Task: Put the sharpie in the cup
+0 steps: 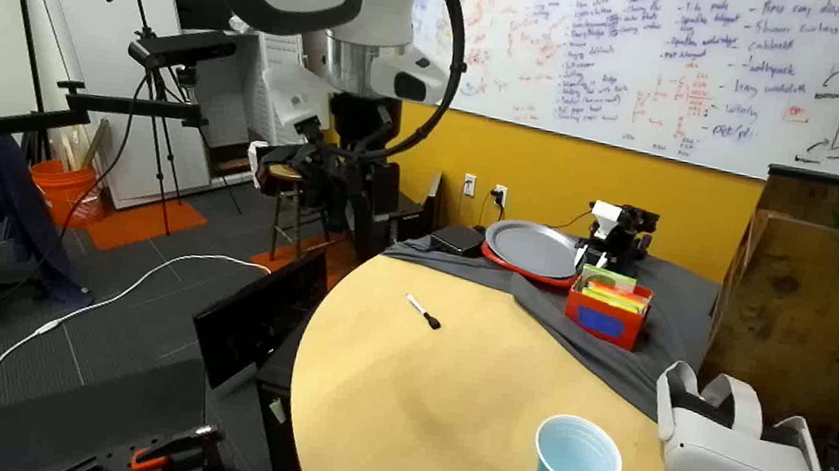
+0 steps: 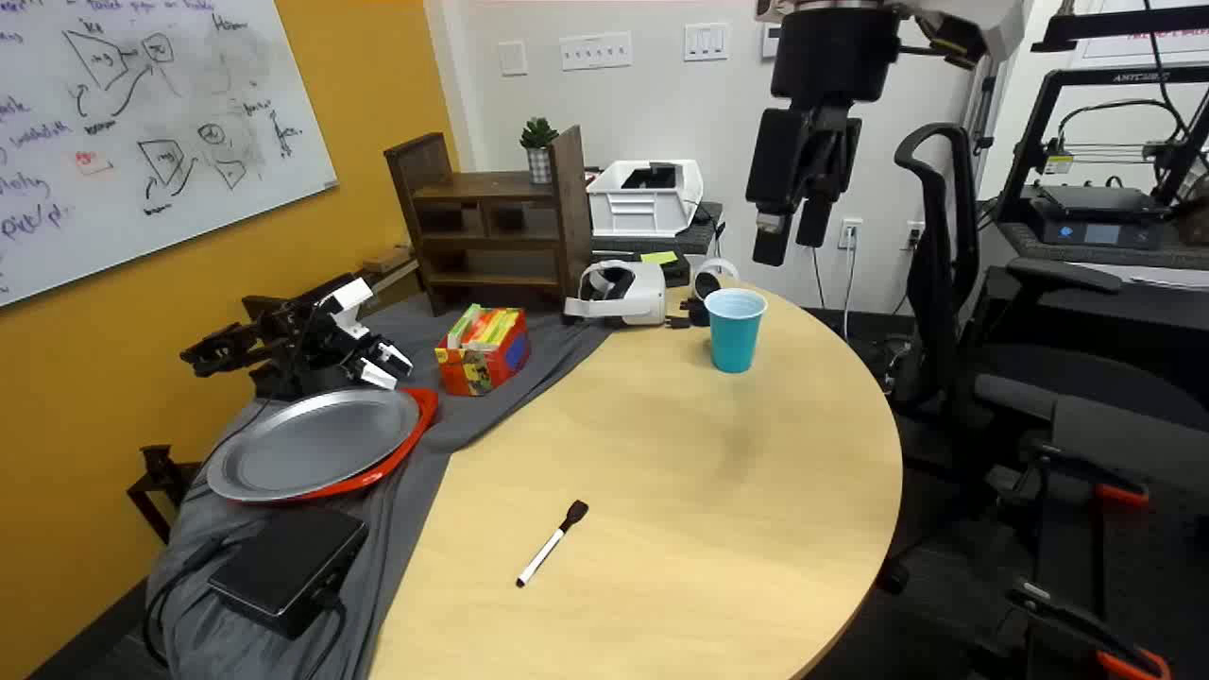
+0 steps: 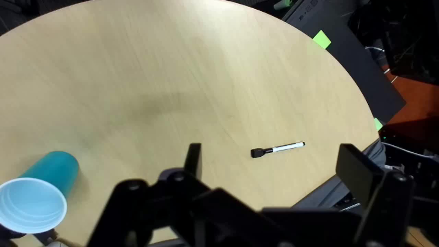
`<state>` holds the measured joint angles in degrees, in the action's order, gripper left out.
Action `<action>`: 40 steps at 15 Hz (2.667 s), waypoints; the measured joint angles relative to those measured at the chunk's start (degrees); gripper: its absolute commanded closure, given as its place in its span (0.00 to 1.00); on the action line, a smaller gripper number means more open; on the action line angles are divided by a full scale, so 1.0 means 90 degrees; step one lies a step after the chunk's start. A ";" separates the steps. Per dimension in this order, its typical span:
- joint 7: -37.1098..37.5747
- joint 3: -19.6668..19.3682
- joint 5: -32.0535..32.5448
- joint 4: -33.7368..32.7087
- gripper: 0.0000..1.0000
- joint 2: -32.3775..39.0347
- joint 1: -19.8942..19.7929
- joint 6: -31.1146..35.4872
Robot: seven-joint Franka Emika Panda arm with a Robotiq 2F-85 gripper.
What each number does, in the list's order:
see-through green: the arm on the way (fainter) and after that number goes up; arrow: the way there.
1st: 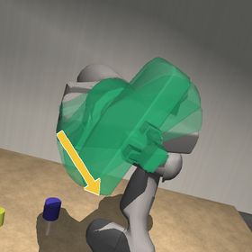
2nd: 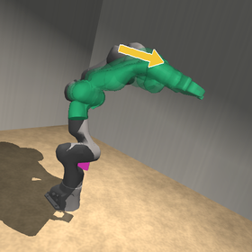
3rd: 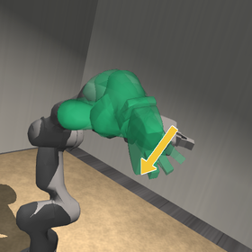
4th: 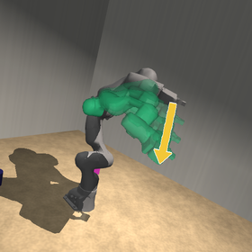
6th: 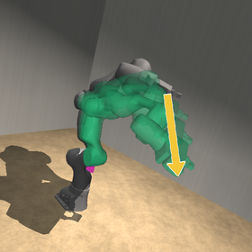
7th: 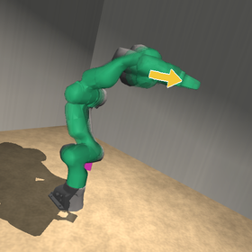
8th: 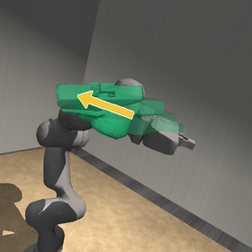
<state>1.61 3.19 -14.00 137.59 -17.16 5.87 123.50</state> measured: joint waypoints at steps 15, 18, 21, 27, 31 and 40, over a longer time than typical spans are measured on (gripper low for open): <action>-0.0120 0.0100 0.0714 0.0001 0.00 0.0123 -0.0001 0.0248; -0.0406 0.0205 0.1096 0.0001 0.00 0.0309 0.0013 0.0485; -0.0842 0.0244 0.1280 -0.0002 0.00 0.0548 0.0065 0.0791; -0.2143 0.0244 0.1299 -0.0149 0.00 0.1111 0.0130 0.1220; -0.3217 0.0247 0.1412 -0.0465 0.00 0.1595 0.0172 0.1272; -0.5575 0.0555 0.1573 -0.1189 0.00 0.2635 0.0237 0.1277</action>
<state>-48.56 8.18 0.15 126.89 6.55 8.01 134.99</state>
